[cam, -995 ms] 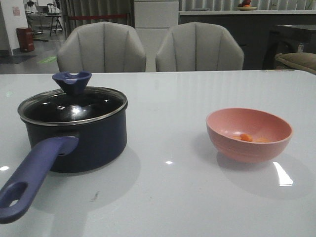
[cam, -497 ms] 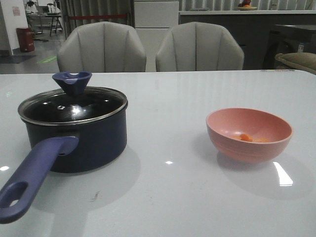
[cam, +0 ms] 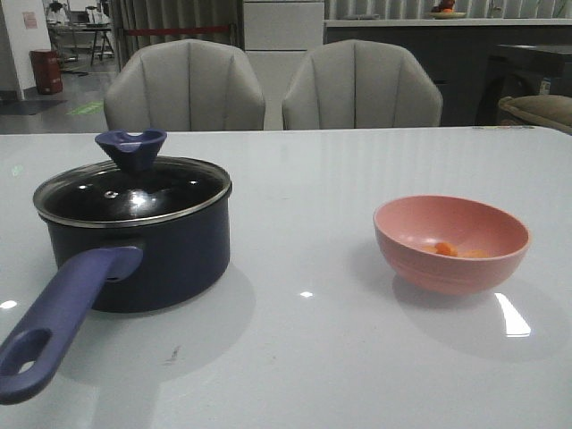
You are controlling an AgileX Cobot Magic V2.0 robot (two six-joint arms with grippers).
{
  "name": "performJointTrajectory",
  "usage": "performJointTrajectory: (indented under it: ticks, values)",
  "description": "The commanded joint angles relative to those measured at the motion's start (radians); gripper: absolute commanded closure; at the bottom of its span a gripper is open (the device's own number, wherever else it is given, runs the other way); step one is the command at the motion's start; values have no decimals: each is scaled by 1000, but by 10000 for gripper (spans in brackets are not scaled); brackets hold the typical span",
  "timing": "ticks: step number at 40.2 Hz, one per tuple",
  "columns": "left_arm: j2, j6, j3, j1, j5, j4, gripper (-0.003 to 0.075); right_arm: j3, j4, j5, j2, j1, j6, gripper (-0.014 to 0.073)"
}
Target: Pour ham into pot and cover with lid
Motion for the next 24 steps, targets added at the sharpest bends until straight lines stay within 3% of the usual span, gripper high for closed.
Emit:
performJointTrajectory:
  ticks: [1, 10, 24]
  values:
    - [114, -3, -114, 1, 5, -35, 115, -4, -2, -84, -20, -4, -8, 444]
    - [339, -3, -261, -20, 108, -80, 115, -4, -2, -84, -20, -4, -8, 444]
    - [638, -49, -469, -190, 171, -68, 115, -4, -2, -84, -20, -4, -8, 444]
